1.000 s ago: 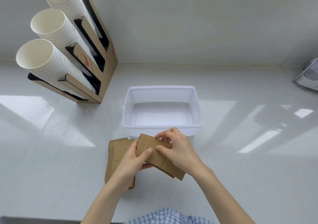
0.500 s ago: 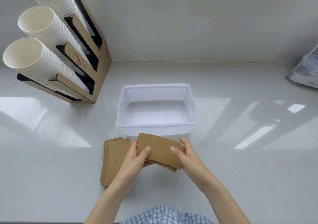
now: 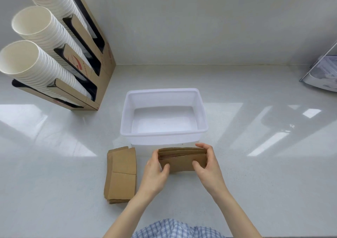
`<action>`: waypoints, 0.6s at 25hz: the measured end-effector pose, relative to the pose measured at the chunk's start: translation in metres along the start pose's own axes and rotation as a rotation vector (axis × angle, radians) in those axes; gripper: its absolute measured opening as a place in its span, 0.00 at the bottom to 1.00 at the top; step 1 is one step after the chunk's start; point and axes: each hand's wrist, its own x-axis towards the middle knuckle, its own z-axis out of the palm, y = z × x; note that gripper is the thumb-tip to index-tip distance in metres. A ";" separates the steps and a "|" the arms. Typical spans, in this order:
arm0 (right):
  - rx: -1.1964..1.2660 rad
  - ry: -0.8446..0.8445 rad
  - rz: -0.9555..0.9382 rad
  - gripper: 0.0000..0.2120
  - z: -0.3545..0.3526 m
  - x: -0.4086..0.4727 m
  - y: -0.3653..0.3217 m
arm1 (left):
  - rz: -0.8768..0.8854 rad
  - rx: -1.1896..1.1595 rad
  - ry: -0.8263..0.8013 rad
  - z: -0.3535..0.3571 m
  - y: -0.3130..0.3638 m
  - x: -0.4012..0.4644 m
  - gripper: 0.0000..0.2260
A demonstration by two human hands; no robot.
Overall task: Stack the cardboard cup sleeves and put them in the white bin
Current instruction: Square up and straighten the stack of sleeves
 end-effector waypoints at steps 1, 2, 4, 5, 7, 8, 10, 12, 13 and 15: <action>-0.015 0.014 -0.005 0.25 0.000 -0.001 0.004 | -0.007 0.021 -0.012 0.003 -0.002 0.000 0.18; -0.037 0.019 -0.008 0.26 0.001 -0.001 0.009 | -0.019 0.021 -0.026 0.005 -0.005 0.000 0.21; -0.091 0.013 -0.011 0.28 0.001 -0.003 0.015 | -0.041 0.010 -0.047 0.007 -0.011 -0.001 0.25; -0.112 0.010 -0.011 0.27 0.002 -0.004 0.017 | -0.037 0.010 -0.054 0.009 -0.014 -0.001 0.25; -0.155 0.010 -0.018 0.25 0.002 -0.005 0.019 | -0.024 0.026 -0.056 0.012 -0.018 -0.001 0.22; -0.178 0.016 -0.024 0.23 0.002 -0.005 0.019 | -0.023 0.039 -0.045 0.013 -0.019 -0.001 0.20; -0.224 0.039 -0.036 0.20 0.004 -0.006 0.019 | -0.017 0.058 -0.020 0.013 -0.018 -0.001 0.17; -0.248 0.048 -0.047 0.19 0.004 -0.006 0.019 | -0.006 0.060 -0.010 0.014 -0.017 -0.002 0.14; -0.251 0.047 -0.048 0.19 0.004 -0.006 0.019 | -0.010 0.059 -0.011 0.014 -0.016 -0.003 0.12; -0.251 0.036 -0.042 0.18 0.002 -0.005 0.018 | -0.033 0.064 -0.034 0.012 -0.015 -0.001 0.09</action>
